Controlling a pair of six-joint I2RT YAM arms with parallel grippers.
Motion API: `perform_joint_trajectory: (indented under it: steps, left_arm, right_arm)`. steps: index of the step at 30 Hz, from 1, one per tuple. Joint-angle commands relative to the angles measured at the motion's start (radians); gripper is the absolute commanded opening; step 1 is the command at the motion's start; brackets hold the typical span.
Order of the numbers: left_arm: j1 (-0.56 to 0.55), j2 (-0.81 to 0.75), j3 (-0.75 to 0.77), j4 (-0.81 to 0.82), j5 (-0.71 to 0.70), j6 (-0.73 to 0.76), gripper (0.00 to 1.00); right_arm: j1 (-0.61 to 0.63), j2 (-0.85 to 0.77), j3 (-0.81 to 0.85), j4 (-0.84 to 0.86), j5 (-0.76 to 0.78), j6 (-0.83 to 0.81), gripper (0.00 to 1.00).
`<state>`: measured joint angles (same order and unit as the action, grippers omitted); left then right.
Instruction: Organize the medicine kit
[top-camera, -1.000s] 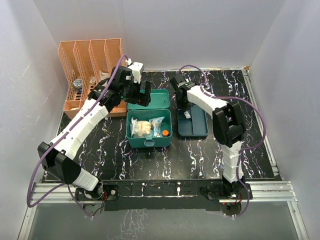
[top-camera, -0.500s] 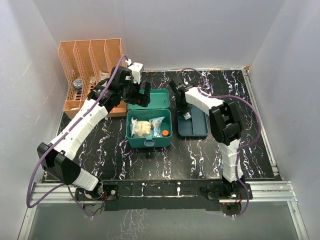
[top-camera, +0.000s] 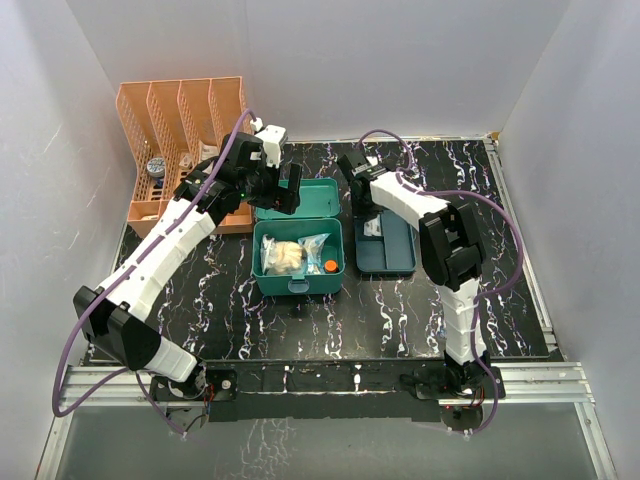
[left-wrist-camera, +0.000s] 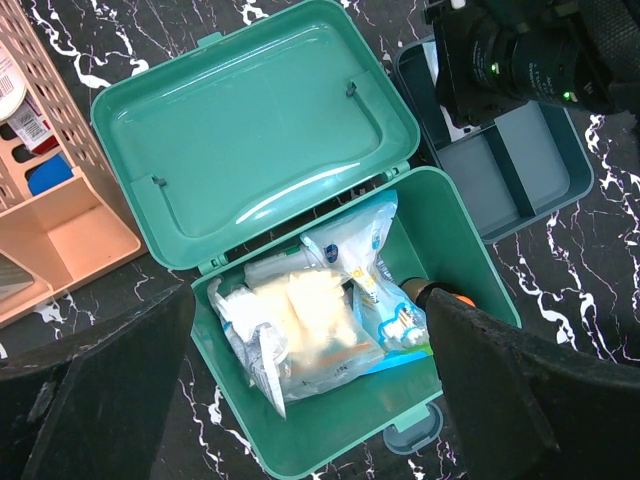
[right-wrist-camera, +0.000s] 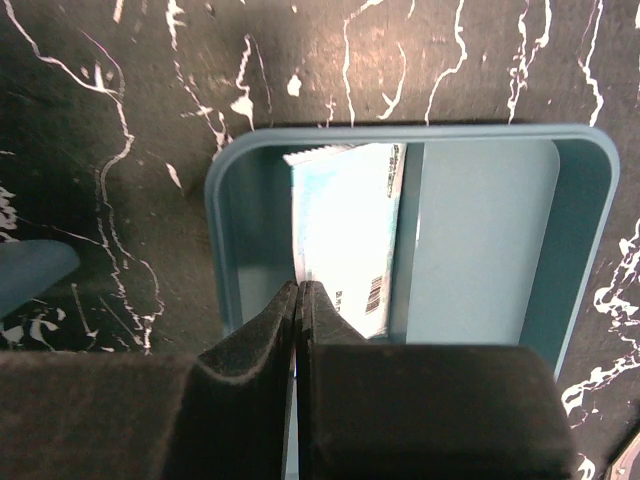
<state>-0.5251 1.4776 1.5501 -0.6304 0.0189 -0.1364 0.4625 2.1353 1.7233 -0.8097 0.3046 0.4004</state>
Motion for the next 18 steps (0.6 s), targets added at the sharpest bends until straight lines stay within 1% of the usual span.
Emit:
perform_joint_trajectory:
  steps: [1, 7, 18]
  left_arm:
    - [0.007, -0.057, -0.002, -0.015, 0.003, 0.013, 0.99]
    - [0.007, -0.064, -0.006, -0.017, -0.002, 0.02, 0.99]
    - [0.007, -0.059, -0.002, -0.014, 0.006, 0.015, 0.99]
  right_arm:
    - [-0.007, -0.013, 0.073, 0.043, 0.018, 0.017, 0.0]
    - [-0.005, 0.004, 0.077, 0.038, 0.003, 0.018, 0.0]
    - [-0.006, -0.005, -0.001, 0.031, -0.014, 0.001, 0.0]
